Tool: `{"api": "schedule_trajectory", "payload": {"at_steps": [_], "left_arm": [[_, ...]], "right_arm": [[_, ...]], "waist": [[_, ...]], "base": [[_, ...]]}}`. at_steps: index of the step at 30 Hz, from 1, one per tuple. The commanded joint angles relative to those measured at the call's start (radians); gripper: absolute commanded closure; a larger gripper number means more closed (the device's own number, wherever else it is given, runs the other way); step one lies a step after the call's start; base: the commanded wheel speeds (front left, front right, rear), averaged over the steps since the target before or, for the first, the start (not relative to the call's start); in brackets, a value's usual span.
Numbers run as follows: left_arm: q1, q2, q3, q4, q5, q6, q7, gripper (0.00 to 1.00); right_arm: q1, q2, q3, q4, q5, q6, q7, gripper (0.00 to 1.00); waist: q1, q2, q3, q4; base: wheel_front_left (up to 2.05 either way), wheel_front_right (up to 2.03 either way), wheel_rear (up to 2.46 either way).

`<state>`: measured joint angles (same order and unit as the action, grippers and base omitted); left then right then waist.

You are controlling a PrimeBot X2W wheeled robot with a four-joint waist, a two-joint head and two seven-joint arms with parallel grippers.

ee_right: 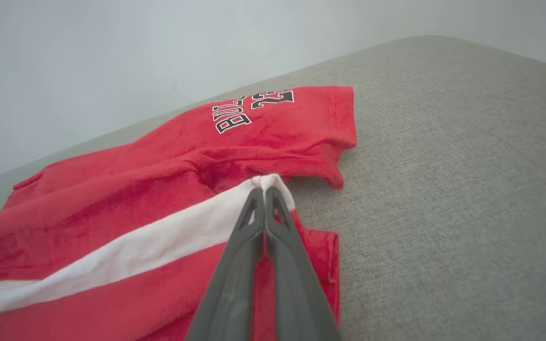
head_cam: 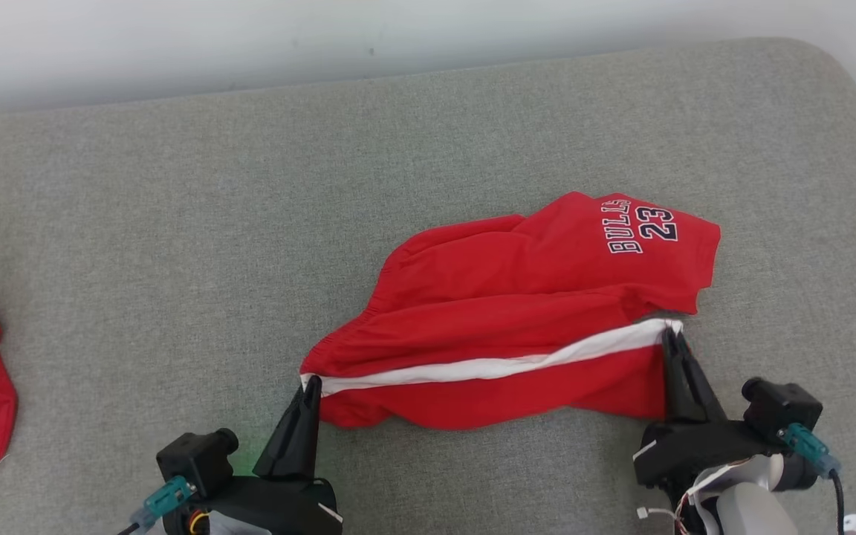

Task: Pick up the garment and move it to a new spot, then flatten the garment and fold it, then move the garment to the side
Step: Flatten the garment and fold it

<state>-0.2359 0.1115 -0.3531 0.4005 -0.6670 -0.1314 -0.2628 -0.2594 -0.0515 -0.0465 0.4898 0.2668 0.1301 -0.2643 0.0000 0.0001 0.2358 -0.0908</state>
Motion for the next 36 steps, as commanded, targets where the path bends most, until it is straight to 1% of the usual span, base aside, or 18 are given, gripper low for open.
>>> {"api": "schedule_trajectory", "payload": {"at_steps": [1, 5, 8, 9, 10, 13, 16, 19, 20, 22, 25, 29, 33, 36], "left_arm": [[-0.011, 0.004, 0.007, -0.003, 0.006, 0.002, -0.003, 1.0], [-0.029, 0.02, 0.042, -0.04, 0.019, 0.002, -0.003, 1.0], [-0.069, 0.06, 0.065, -0.089, 0.034, 0.002, -0.003, 1.0], [-0.107, 0.11, 0.069, -0.113, 0.042, 0.002, -0.003, 1.0], [-0.131, 0.135, 0.061, -0.119, 0.039, 0.002, -0.003, 1.0], [-0.227, 0.231, 0.018, -0.132, 0.028, 0.002, -0.002, 1.0], [-0.33, 0.324, -0.02, -0.148, 0.0, 0.002, 0.039, 1.0], [-0.438, 0.4, -0.033, -0.175, -0.026, 0.002, 0.095, 1.0], [-0.466, 0.414, -0.03, -0.177, -0.037, 0.002, 0.117, 1.0], [-0.53, 0.446, -0.019, -0.186, -0.022, 0.004, 0.15, 1.0], [-0.604, 0.462, -0.013, -0.197, -0.021, 0.014, 0.199, 1.0], [-0.67, 0.478, -0.025, -0.195, -0.005, 0.029, 0.269, 1.0], [-0.708, 0.466, -0.03, -0.183, -0.027, 0.048, 0.335, 1.0], [-0.74, 0.441, -0.043, -0.155, -0.048, 0.048, 0.379, 1.0]], "right_arm": [[-0.005, 0.001, -0.001, -0.02, 0.005, 0.001, 0.0, 1.0], [-0.013, 0.001, 0.003, -0.098, 0.037, 0.001, 0.0, 1.0], [-0.035, 0.001, 0.018, -0.181, 0.07, 0.001, 0.0, 1.0], [-0.058, -0.004, 0.024, -0.236, 0.083, 0.001, 0.0, 1.0], [-0.072, -0.012, 0.027, -0.263, 0.09, 0.001, 0.0, 1.0], [-0.128, -0.048, 0.044, -0.326, 0.11, 0.001, 0.0, 1.0], [-0.197, -0.083, 0.064, -0.367, 0.133, 0.001, 0.0, 1.0], [-0.269, -0.112, 0.084, -0.384, 0.154, 0.0, 0.0, 1.0], [-0.294, -0.121, 0.092, -0.386, 0.158, 0.0, 0.0, 1.0], [-0.342, -0.143, 0.108, -0.392, 0.16, -0.001, 0.0, 1.0], [-0.403, -0.171, 0.127, -0.388, 0.168, -0.001, 0.0, 1.0], [-0.477, -0.211, 0.155, -0.351, 0.169, -0.001, 0.002, 1.0], [-0.567, -0.237, 0.172, -0.291, 0.18, -0.001, 0.025, 1.0], [-0.647, -0.252, 0.198, -0.236, 0.172, -0.001, 0.048, 1.0]], "waist": [[0.0, -0.0001, -0.002, -0.001], [0.0, -0.0001, -0.022, -0.004], [0.0, -0.0001, -0.055, -0.005], [0.0, -0.0001, -0.083, -0.005], [0.0, -0.0001, -0.099, -0.004], [0.0, -0.0001, -0.154, 0.002], [0.0, -0.0001, -0.203, 0.008], [0.0, -0.0001, -0.239, 0.016], [0.0, -0.0001, -0.247, 0.019], [0.0, -0.0001, -0.257, 0.028], [0.0, -0.0001, -0.256, 0.046], [0.0, -0.0001, -0.225, 0.068], [0.0, -0.0001, -0.125, 0.087], [0.0, -0.0001, -0.022, 0.095]], "base": [[0.0, 0.0, 0.0], [0.0, 0.0, 0.0], [0.0, 0.0, 0.0], [0.0, 0.0, 0.0], [0.0, 0.0, 0.0], [0.0, 0.0, 0.0], [0.0, 0.0, 0.0], [0.0, 0.0, 0.0], [0.0, 0.0, 0.0], [0.0, 0.0, 0.0], [0.0, 0.0, 0.0], [0.0, 0.0, 0.0], [0.0, 0.0, 0.0], [0.0, 0.0, 0.0]]}}
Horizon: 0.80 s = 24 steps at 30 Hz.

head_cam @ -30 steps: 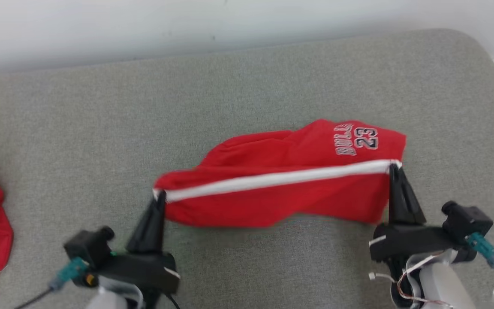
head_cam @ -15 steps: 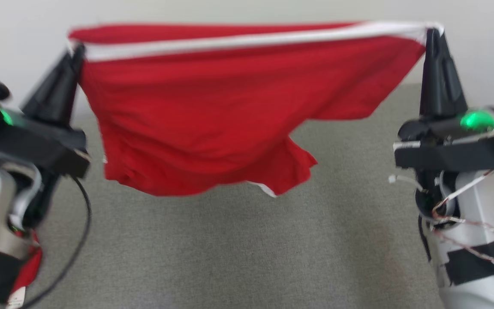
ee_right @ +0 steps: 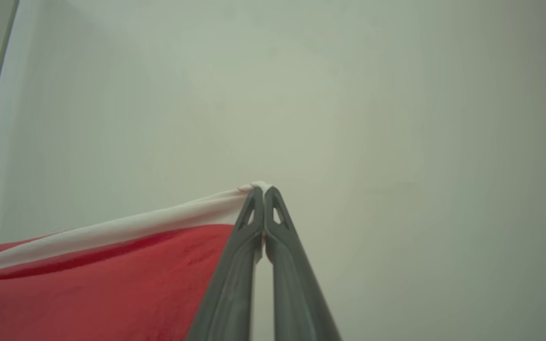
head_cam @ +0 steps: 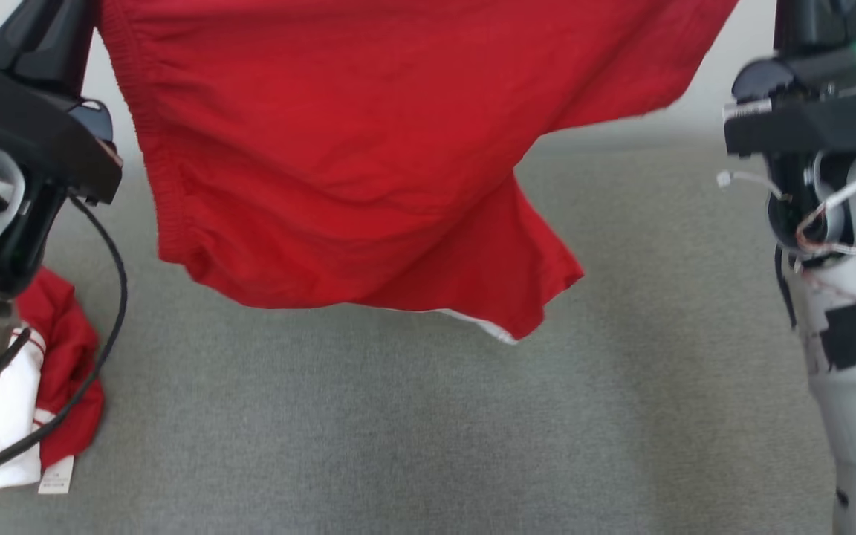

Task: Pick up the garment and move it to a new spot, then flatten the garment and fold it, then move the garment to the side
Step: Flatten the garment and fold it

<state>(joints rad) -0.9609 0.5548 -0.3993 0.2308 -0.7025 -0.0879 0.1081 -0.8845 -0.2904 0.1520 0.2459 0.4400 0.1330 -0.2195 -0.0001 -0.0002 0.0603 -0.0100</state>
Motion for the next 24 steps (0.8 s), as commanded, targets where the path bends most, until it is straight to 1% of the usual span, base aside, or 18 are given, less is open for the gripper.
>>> {"api": "schedule_trajectory", "payload": {"at_steps": [1, 3, 4, 5, 7, 9, 12, 15, 18, 21, 22, 23, 24], "left_arm": [[-0.027, -0.013, -0.006, 0.029, -0.013, 0.003, 0.023, 1.0], [-0.066, -0.03, -0.017, 0.059, -0.016, 0.0, 0.041, 1.0], [-0.066, -0.03, -0.017, 0.059, -0.016, 0.0, 0.041, 1.0], [-0.09, -0.042, -0.021, 0.077, -0.013, -0.003, 0.04, 1.0], [-0.159, -0.069, -0.015, 0.118, -0.01, 0.0, 0.023, 1.0], [-0.238, -0.091, -0.014, 0.162, 0.02, -0.002, -0.026, 1.0], [-0.362, -0.122, -0.005, 0.218, 0.065, -0.004, -0.133, 1.0], [-0.43, -0.159, -0.002, 0.288, 0.072, -0.013, -0.221, 1.0], [-0.418, -0.19, -0.021, 0.373, 0.053, -0.025, -0.266, 1.0], [-0.346, -0.223, -0.036, 0.457, 0.014, -0.036, -0.304, 1.0], [-0.314, -0.235, -0.048, 0.48, -0.001, -0.039, -0.311, 1.0], [-0.274, -0.253, -0.058, 0.505, -0.02, -0.042, -0.323, 1.0], [-0.233, -0.268, -0.08, 0.529, -0.023, -0.041, -0.324, 1.0]], "right_arm": [[-0.054, -0.014, 0.014, 0.031, -0.005, -0.004, 0.011, 1.0], [-0.128, -0.02, 0.044, 0.074, -0.022, -0.004, 0.019, 1.0], [-0.128, -0.02, 0.044, 0.074, -0.022, -0.004, 0.019, 1.0], [-0.164, -0.016, 0.052, 0.105, -0.029, -0.004, 0.021, 1.0], [-0.255, -0.028, 0.07, 0.161, -0.058, -0.003, 0.015, 1.0], [-0.345, -0.027, 0.05, 0.227, -0.084, -0.003, -0.003, 1.0], [-0.482, -0.035, 0.018, 0.299, -0.134, -0.003, -0.03, 1.0], [-0.549, -0.04, -0.005, 0.354, -0.176, -0.003, -0.043, 1.0], [-0.543, -0.045, -0.013, 0.362, -0.188, -0.003, -0.046, 1.0], [-0.434, -0.054, 0.017, 0.334, -0.182, -0.003, -0.046, 1.0], [-0.387, -0.068, 0.036, 0.32, -0.187, -0.003, -0.046, 1.0], [-0.343, -0.089, 0.037, 0.294, -0.198, -0.004, -0.047, 1.0], [-0.289, -0.094, 0.01, 0.281, -0.179, -0.004, -0.047, 1.0]], "waist": [[0.0001, 0.0002, 0.191, 0.015], [0.0001, 0.0002, 0.27, 0.013], [0.0001, 0.0002, 0.27, 0.013], [0.0001, 0.0002, 0.305, 0.011], [0.0001, 0.0002, 0.374, 0.011], [0.0001, 0.0002, 0.426, 0.012], [0.0001, 0.0002, 0.481, 0.018], [0.0001, 0.0002, 0.504, 0.025], [0.0001, 0.0002, 0.506, 0.029], [0.0001, 0.0002, 0.497, 0.025], [0.0001, 0.0002, 0.493, 0.025], [0.0001, 0.0002, 0.488, 0.026], [0.0001, 0.0002, 0.479, 0.026]], "base": [[0.0, 0.0, 0.0], [0.0, 0.0, 0.0], [0.0, 0.0, 0.0], [0.0, 0.0, 0.0], [0.0, 0.0, 0.0], [0.0, 0.0, 0.0], [0.0, 0.0, 0.0], [0.0, 0.0, 0.0], [0.0, 0.0, 0.0], [0.0, 0.0, 0.0], [0.0, 0.0, 0.0], [0.0, 0.0, 0.0], [0.0, 0.0, 0.0]]}}
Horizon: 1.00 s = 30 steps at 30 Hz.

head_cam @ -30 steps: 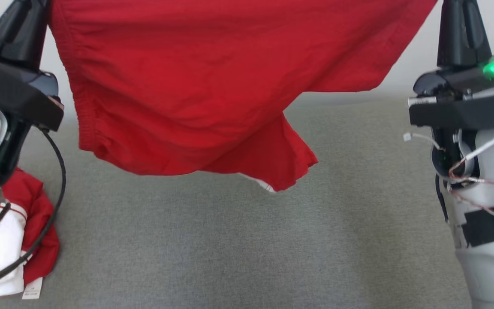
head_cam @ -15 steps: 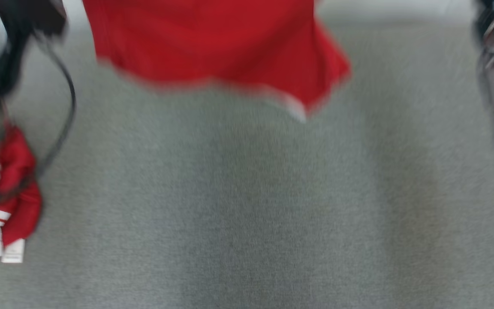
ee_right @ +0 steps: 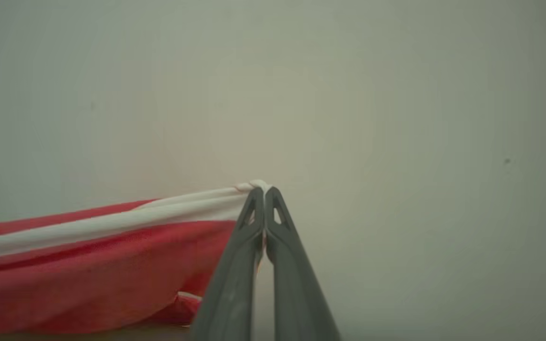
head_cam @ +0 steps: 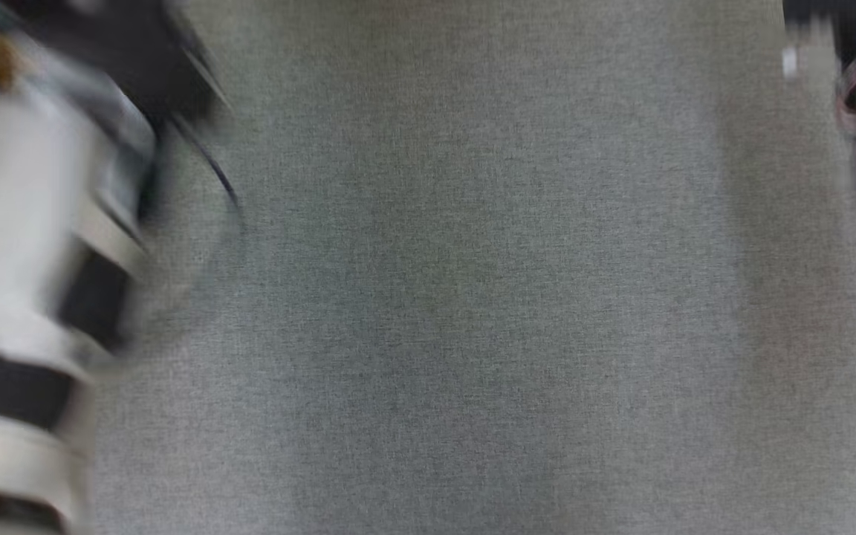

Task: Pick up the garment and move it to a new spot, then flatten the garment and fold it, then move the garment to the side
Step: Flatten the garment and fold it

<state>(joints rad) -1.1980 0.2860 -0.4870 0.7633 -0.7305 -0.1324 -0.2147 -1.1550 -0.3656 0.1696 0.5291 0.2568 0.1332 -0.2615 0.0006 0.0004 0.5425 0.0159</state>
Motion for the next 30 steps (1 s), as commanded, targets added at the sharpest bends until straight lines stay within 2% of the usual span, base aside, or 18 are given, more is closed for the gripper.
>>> {"api": "schedule_trajectory", "payload": {"at_steps": [1, 7, 14, 16, 23, 30], "left_arm": [[0.048, -0.011, -0.02, 0.006, -0.012, 0.005, -0.005, 1.0], [0.313, -0.056, -0.129, 0.031, -0.169, 0.004, -0.028, 1.0], [0.544, -0.051, -0.191, 0.012, -0.318, 0.003, -0.043, 1.0], [0.599, -0.047, -0.199, 0.009, -0.326, 0.003, -0.044, 1.0], [0.782, -0.056, -0.134, -0.014, -0.314, 0.004, -0.044, 1.0], [0.922, -0.07, -0.084, -0.049, -0.304, 0.004, -0.044, 1.0]], "right_arm": [[0.049, -0.013, -0.03, -0.001, 0.026, -0.004, -0.005, 1.0], [0.394, -0.008, -0.124, -0.064, 0.044, -0.004, -0.005, 1.0], [0.679, 0.067, -0.141, -0.116, 0.056, -0.004, -0.005, 1.0], [0.736, 0.091, -0.149, -0.123, 0.055, -0.004, -0.005, 1.0], [0.905, 0.156, -0.167, -0.117, 0.039, -0.004, -0.005, 1.0], [1.026, 0.174, -0.164, -0.122, 0.007, -0.004, -0.005, 1.0]], "waist": [[-0.0006, -0.0004, -0.012, -0.003], [-0.0006, -0.0004, -0.089, -0.008], [-0.0006, -0.0004, -0.196, -0.019], [-0.0006, -0.0004, -0.228, -0.021], [-0.0006, -0.0004, -0.35, -0.022], [-0.0006, -0.0004, -0.441, -0.025]], "base": [[0.0, 0.0, 0.0], [0.0, 0.0, 0.0], [0.0, 0.0, 0.0], [0.0, 0.0, 0.0], [0.0, 0.0, 0.0], [0.0, 0.0, 0.0]]}}
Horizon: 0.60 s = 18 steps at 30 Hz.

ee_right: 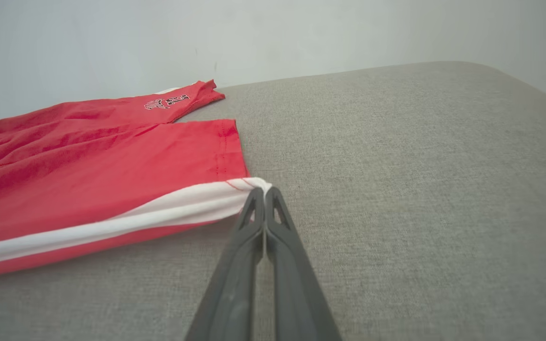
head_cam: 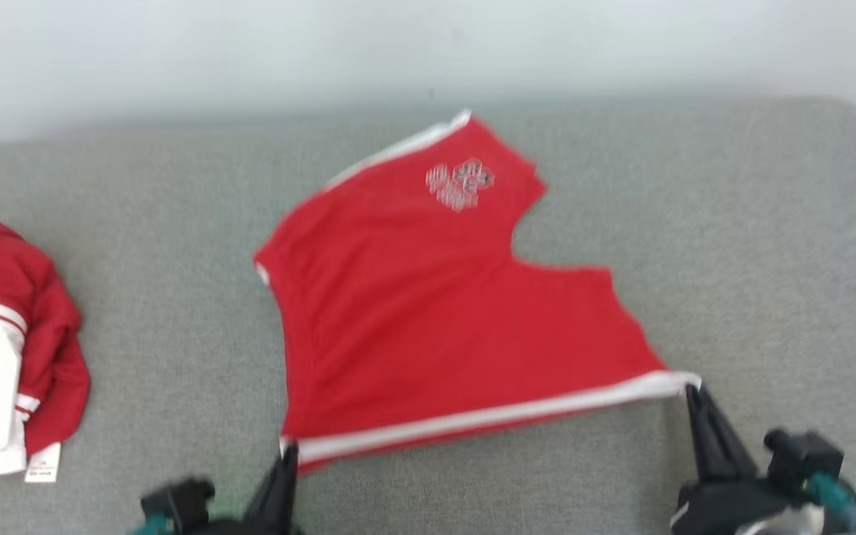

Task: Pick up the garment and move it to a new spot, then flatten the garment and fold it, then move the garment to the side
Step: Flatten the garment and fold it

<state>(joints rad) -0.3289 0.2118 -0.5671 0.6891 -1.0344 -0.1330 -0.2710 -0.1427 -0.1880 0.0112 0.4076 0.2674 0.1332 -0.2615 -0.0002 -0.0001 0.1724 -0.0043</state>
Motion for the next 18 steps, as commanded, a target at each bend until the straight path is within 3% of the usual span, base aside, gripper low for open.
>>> {"api": "schedule_trajectory", "payload": {"at_steps": [1, 18], "left_arm": [[0.073, 0.004, -0.001, 0.02, -0.001, 0.005, 0.012, 1.0], [0.268, 0.022, 0.019, -0.016, 0.03, 0.004, 0.008, 1.0]], "right_arm": [[0.031, 0.003, 0.0, 0.0, -0.004, -0.004, -0.005, 1.0], [0.235, 0.059, 0.036, 0.029, -0.014, -0.004, -0.005, 1.0]], "waist": [[0.0002, 0.0001, -0.085, -0.007], [0.0002, 0.0001, -0.206, -0.024]], "base": [[0.0, 0.0, 0.0], [0.0, 0.0, 0.0]]}}
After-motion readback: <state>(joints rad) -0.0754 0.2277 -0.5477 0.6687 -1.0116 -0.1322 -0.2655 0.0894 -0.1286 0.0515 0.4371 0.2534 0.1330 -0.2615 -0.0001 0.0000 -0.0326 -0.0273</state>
